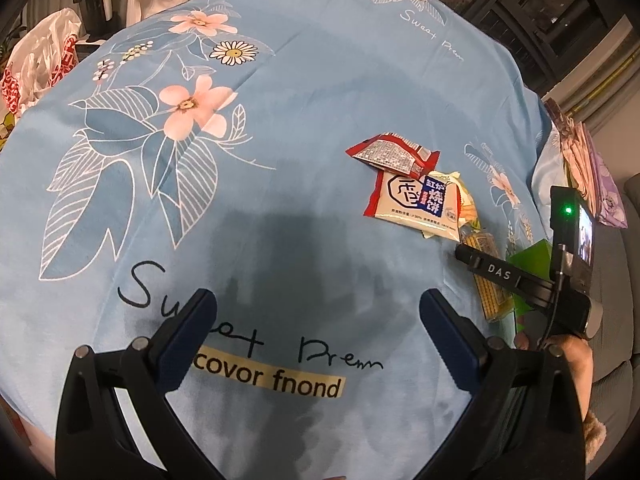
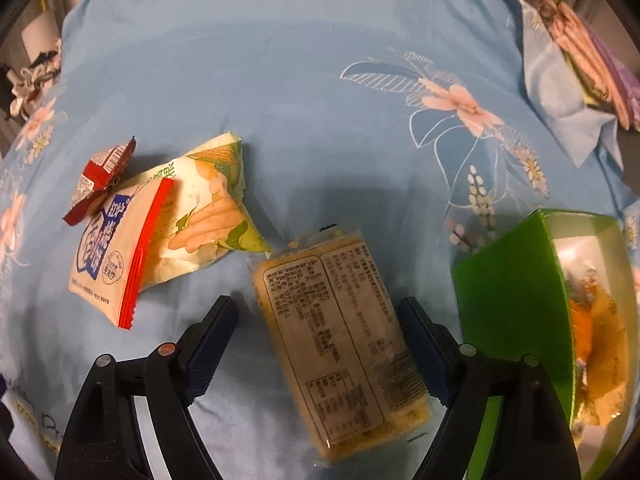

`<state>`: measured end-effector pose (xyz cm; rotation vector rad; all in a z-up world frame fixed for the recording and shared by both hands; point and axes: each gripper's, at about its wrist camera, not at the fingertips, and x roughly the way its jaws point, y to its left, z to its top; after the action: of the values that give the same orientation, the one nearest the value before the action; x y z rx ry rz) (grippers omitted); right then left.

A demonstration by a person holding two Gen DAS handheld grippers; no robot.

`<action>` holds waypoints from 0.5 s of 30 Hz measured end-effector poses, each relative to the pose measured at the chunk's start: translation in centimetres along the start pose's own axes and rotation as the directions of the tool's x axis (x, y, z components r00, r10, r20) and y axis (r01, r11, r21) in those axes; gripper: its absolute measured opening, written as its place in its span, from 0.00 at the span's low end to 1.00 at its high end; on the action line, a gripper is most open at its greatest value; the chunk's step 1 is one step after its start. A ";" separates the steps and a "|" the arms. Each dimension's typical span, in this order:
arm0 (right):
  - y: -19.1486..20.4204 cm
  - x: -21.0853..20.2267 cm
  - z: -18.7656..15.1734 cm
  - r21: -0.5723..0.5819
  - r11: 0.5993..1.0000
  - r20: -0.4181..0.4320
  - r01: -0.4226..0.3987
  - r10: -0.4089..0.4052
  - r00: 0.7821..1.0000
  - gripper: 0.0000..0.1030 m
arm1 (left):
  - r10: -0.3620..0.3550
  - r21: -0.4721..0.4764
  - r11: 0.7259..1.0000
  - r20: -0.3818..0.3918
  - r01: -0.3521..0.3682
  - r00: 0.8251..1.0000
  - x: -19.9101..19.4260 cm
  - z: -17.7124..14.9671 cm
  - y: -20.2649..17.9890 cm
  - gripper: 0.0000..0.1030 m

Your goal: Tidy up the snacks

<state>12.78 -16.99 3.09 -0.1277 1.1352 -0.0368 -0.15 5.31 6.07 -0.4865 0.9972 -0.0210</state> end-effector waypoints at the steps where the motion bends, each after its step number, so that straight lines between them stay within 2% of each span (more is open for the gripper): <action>1: -0.3 0.1 0.1 0.009 1.000 -0.004 -0.020 0.020 1.000 0.80 | 0.001 -0.002 1.000 -0.002 -0.001 1.000 0.1 0.0 0.0 0.99; 3: -1.0 0.3 -0.1 0.035 0.997 -0.007 -0.071 0.071 0.997 0.78 | 0.002 -0.004 1.000 -0.005 -0.002 1.000 0.2 0.0 0.0 0.99; 5: -1.4 0.3 -0.2 0.023 0.997 0.001 -0.077 0.077 0.997 0.63 | 0.000 0.000 1.000 -0.007 0.000 1.000 0.3 0.0 -0.1 0.99; 7: -1.4 0.0 -0.3 0.015 0.995 0.006 -0.101 0.101 0.995 0.56 | 0.000 0.001 1.000 -0.009 0.001 1.000 0.4 0.0 -0.1 0.99; 12: -0.6 -0.6 -1.5 -0.032 0.994 0.028 -0.102 0.103 0.994 0.55 | -0.002 0.012 1.000 -0.014 0.002 1.000 0.6 -0.1 -0.5 0.99; 15: -0.8 -0.8 -2.0 -0.039 0.989 0.019 -0.146 0.147 0.989 0.55 | 0.002 0.019 1.000 -0.016 -0.002 1.000 0.7 0.0 -0.7 0.99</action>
<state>10.68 -17.85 3.07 -0.0773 1.1214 0.1162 0.39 4.52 5.75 -0.4685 1.0126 -0.0330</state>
